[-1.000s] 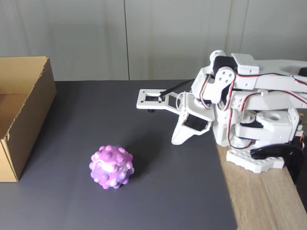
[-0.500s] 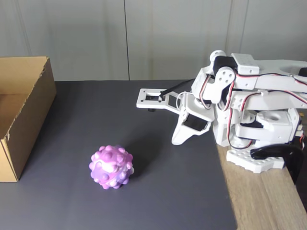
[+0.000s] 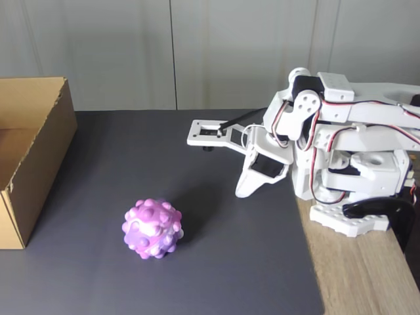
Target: Grasp a ball and put it in the box.
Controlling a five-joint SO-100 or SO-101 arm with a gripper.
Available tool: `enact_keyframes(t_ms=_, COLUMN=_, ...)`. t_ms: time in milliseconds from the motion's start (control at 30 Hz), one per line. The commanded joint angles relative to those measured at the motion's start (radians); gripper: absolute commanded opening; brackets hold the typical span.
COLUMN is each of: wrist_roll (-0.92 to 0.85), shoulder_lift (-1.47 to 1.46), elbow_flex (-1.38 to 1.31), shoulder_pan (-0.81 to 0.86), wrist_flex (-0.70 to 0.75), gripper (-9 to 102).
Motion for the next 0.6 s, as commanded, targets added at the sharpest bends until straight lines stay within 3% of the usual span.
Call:
enact_keyframes(t_ms=0, wrist_roll=0.051, shoulder_lift=-0.008, elbow_flex=-0.002, shoulder_pan=0.011, wrist_flex=-0.035, gripper=0)
enact_keyframes(t_ms=367, wrist_roll=0.071, shoulder_lift=-0.023, elbow_flex=-0.156, shoulder_pan=-0.092, wrist_flex=-0.061, gripper=0)
enact_keyframes(t_ms=567, wrist_roll=0.066, shoulder_lift=-0.242, elbow_flex=-0.368, shoulder_pan=-0.175, wrist_flex=-0.104, gripper=0)
